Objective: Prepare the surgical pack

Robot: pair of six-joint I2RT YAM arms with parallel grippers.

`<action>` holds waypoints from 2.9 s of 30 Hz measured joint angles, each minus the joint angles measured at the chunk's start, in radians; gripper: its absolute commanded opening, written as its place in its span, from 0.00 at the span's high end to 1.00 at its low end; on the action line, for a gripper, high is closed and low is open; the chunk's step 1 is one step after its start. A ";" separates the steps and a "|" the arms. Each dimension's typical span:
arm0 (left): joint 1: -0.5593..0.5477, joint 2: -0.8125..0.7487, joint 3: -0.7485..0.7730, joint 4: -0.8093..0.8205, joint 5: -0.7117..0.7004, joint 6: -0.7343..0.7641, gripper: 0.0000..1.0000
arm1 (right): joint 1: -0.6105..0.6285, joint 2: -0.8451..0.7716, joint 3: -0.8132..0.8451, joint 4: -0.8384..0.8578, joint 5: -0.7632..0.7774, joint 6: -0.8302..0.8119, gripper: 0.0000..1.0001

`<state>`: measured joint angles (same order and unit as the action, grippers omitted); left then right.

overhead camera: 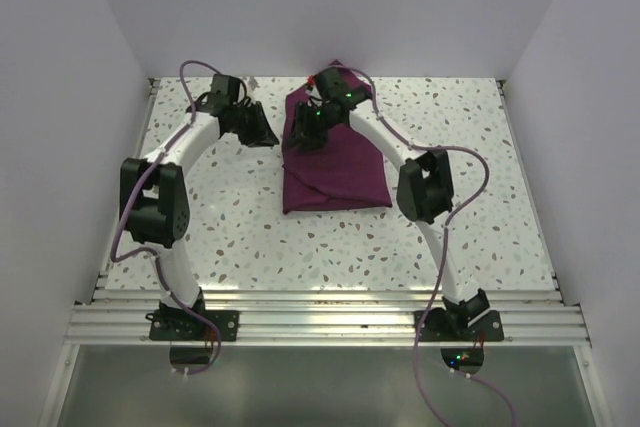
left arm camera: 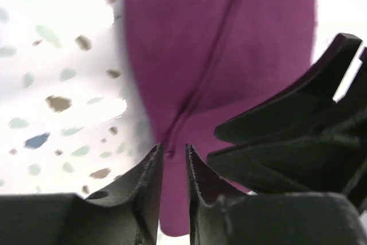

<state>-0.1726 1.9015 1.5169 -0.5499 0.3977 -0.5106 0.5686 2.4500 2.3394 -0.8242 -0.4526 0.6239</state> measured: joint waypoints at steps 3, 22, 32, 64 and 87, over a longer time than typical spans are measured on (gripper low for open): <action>-0.007 0.003 0.033 0.018 0.069 -0.007 1.00 | -0.065 -0.074 -0.077 0.027 -0.013 0.013 0.82; -0.061 0.453 0.447 0.132 0.201 -0.001 1.00 | -0.328 -0.061 -0.175 0.195 -0.026 -0.056 1.00; -0.009 0.591 0.491 0.139 0.216 -0.002 1.00 | -0.455 0.098 -0.186 0.271 -0.098 -0.028 1.00; 0.076 0.779 0.611 0.553 0.323 -0.322 0.82 | -0.467 0.358 0.087 0.565 -0.193 0.335 1.00; 0.028 0.442 0.133 0.421 0.335 -0.068 0.95 | -0.473 0.043 -0.349 0.390 -0.241 0.030 1.00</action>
<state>-0.1448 2.3436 1.6497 -0.1291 0.7322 -0.5789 0.0959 2.4935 1.9900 -0.4339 -0.6941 0.6537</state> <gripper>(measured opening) 0.069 0.007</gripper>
